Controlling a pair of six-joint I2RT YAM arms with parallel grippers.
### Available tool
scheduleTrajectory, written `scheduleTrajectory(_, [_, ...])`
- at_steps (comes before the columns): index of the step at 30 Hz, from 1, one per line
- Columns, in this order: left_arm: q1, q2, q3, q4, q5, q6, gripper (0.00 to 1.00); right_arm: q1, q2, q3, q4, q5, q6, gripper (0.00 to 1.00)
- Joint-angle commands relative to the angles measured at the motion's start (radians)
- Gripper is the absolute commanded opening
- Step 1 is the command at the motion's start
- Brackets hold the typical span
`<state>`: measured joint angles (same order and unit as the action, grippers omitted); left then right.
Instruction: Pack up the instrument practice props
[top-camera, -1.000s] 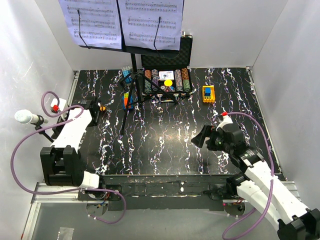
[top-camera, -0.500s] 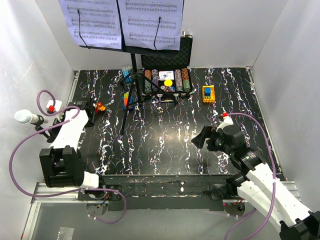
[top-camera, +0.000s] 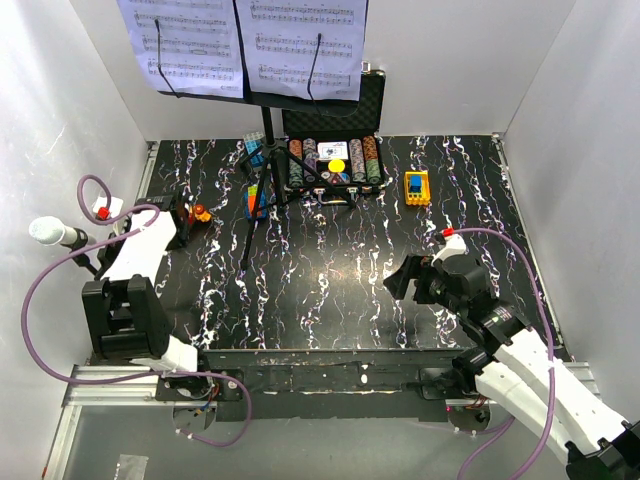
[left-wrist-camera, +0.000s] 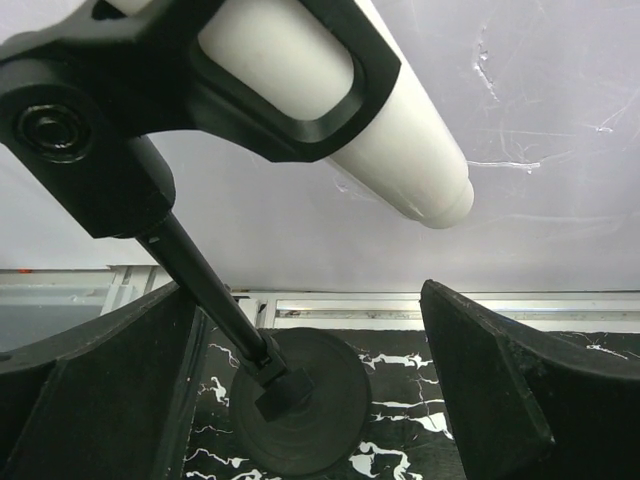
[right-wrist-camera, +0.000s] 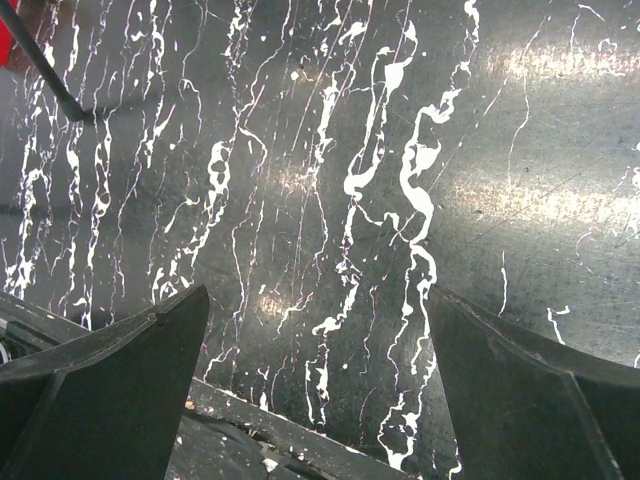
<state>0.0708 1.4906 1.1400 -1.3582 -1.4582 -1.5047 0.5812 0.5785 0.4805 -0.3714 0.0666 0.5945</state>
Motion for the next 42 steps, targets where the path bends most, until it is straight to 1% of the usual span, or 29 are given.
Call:
scheduleTrajectory(1, [0.006,-0.038,0.0,-0.251,-0.166,-0.013,0.92,0.016,0.006,-0.006,0.026,0.022,-0.013,0.98])
scheduleTrajectory(3, [0.006,-0.05,-0.013,-0.225,-0.166,0.017,0.9,0.017,0.006,-0.005,0.023,0.024,-0.015,0.98])
scheduleTrajectory(7, [0.009,-0.064,-0.013,-0.231,-0.166,0.018,0.82,0.02,0.003,-0.005,0.014,0.027,-0.016,0.98])
scheduleTrajectory(11, [0.007,-0.095,-0.034,-0.225,-0.168,0.034,0.68,0.025,0.001,-0.003,0.011,0.033,-0.018,0.98])
scheduleTrajectory(14, [0.007,-0.122,-0.052,-0.213,-0.166,0.049,0.6,0.029,0.003,-0.002,0.009,0.033,-0.022,0.98])
scheduleTrajectory(15, [0.007,-0.127,-0.06,-0.21,-0.166,0.052,0.54,0.031,0.001,-0.002,0.009,0.035,-0.022,0.98])
scheduleTrajectory(16, [0.009,-0.133,-0.062,-0.211,-0.166,0.054,0.49,0.034,0.001,-0.003,0.008,0.038,-0.022,0.98])
scheduleTrajectory(25, [0.009,-0.153,-0.072,-0.211,-0.157,0.058,0.16,0.042,-0.011,-0.005,0.002,0.052,-0.028,0.98])
scheduleTrajectory(27, [0.007,-0.159,-0.075,-0.211,-0.154,0.06,0.03,0.043,-0.009,-0.003,0.0,0.052,-0.027,0.98])
scheduleTrajectory(28, [0.007,-0.162,-0.077,-0.211,-0.154,0.06,0.0,0.043,-0.009,-0.003,-0.001,0.053,-0.028,0.98])
scheduleTrajectory(35, [0.007,-0.196,-0.1,-0.205,-0.142,0.058,0.0,0.043,-0.002,0.003,-0.008,0.052,-0.028,0.98])
scheduleTrajectory(40, [0.001,-0.225,-0.086,-0.231,-0.13,0.052,0.0,0.043,0.007,0.003,-0.006,0.045,-0.03,0.98])
scheduleTrajectory(41, [0.001,-0.228,-0.086,-0.234,-0.128,0.054,0.04,0.043,0.009,0.006,-0.006,0.045,-0.03,0.98])
scheduleTrajectory(42, [0.0,-0.236,-0.086,-0.234,-0.126,0.057,0.22,0.043,0.014,0.006,-0.006,0.044,-0.03,0.98])
